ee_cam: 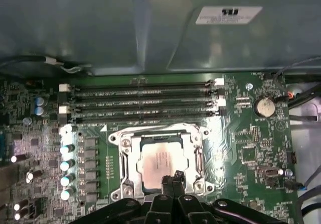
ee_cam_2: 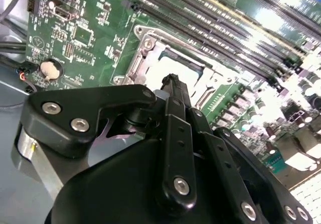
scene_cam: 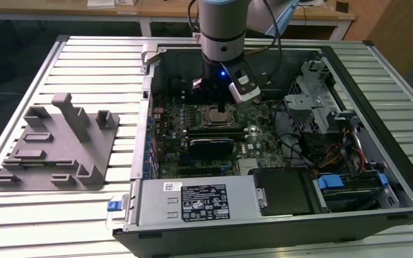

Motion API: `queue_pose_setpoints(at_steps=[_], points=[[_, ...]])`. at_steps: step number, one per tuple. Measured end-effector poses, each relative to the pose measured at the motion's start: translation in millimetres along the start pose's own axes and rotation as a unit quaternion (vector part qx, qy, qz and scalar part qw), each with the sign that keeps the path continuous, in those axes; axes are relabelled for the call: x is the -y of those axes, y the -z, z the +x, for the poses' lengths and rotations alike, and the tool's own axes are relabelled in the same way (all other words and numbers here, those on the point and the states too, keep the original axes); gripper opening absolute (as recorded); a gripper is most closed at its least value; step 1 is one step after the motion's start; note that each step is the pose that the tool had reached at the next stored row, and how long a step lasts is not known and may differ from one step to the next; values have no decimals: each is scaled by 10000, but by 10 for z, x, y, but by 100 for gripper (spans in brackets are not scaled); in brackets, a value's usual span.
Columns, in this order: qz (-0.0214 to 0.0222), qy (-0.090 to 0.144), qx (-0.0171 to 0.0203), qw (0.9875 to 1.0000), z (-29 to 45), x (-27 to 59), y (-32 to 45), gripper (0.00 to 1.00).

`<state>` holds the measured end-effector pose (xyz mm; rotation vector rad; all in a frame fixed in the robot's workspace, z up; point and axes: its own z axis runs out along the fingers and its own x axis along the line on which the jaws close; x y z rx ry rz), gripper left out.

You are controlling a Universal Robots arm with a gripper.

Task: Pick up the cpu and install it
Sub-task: 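Install the second cpu locking lever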

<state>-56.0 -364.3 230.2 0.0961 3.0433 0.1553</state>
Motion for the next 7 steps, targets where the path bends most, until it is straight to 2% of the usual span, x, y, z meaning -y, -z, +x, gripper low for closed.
queue_pose_setpoints(at_steps=[7], points=[[0,0,0,10000,0,-6,-1,11]])
